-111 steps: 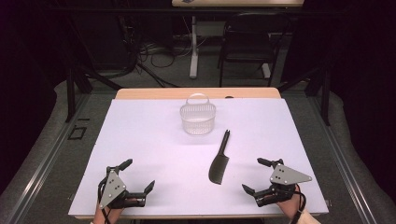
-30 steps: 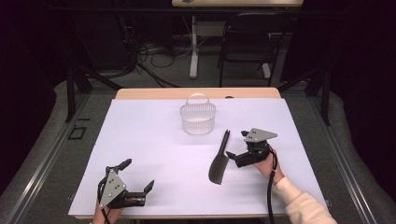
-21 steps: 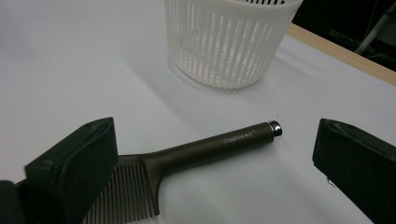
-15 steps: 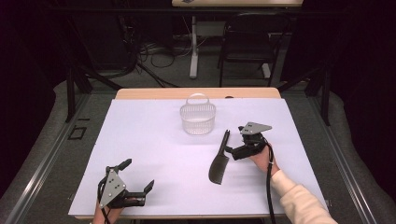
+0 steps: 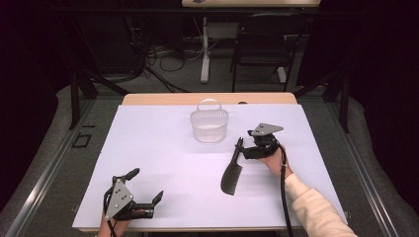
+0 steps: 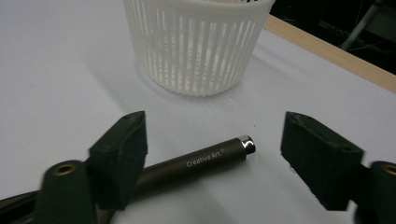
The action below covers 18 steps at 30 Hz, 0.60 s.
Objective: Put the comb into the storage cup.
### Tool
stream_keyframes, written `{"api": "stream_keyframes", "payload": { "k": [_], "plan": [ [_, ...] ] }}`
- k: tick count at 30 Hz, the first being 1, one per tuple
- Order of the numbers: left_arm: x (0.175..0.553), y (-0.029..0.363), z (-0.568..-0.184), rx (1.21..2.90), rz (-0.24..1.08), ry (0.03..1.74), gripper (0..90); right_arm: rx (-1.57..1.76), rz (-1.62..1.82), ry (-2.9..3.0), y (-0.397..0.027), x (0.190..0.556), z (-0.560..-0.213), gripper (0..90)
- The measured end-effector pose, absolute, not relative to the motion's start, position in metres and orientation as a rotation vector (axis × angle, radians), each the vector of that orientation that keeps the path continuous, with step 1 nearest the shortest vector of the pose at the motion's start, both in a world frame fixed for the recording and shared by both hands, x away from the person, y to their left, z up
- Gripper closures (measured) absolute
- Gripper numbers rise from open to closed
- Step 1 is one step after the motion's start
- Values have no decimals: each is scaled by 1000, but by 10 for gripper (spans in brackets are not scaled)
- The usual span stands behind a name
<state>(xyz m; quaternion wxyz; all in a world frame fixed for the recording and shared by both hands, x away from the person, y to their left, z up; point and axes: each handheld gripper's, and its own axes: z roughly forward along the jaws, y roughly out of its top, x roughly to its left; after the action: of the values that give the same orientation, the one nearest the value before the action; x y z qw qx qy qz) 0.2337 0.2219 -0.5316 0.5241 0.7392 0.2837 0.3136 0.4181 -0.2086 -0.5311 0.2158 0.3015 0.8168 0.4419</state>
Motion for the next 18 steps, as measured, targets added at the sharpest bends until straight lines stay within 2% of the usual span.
{"api": "stream_keyframes", "payload": {
  "k": [2,4,5,6,7,8,10,11,12,14,18],
  "plan": [
    [234,222,-532,1770,751,680,0,837,1217,2272,-208,419,-531,293],
    [234,222,-532,1772,750,679,0,822,1198,2277,-207,423,-532,460],
    [234,222,-532,1772,750,679,1,822,1198,2277,-207,423,-532,460],
    [234,222,-532,1773,749,679,0,824,1181,2278,-206,426,-532,579],
    [234,222,-532,1774,747,680,0,824,1181,2278,-206,426,-532,579],
    [234,222,-532,1775,745,682,1,817,1176,2278,-204,429,-532,688],
    [234,222,-532,1774,744,682,1,806,1164,2282,-202,431,-532,768],
    [234,222,-532,1774,744,682,1,806,1164,2282,-202,431,-532,768],
    [234,222,-532,1775,744,682,1,797,1136,2291,-200,433,-534,842],
    [234,222,-532,1775,741,681,1,771,1108,2299,-197,435,-536,897],
    [234,222,-532,1775,738,682,1,769,1080,2301,-196,441,-537,900]
  ]
}}
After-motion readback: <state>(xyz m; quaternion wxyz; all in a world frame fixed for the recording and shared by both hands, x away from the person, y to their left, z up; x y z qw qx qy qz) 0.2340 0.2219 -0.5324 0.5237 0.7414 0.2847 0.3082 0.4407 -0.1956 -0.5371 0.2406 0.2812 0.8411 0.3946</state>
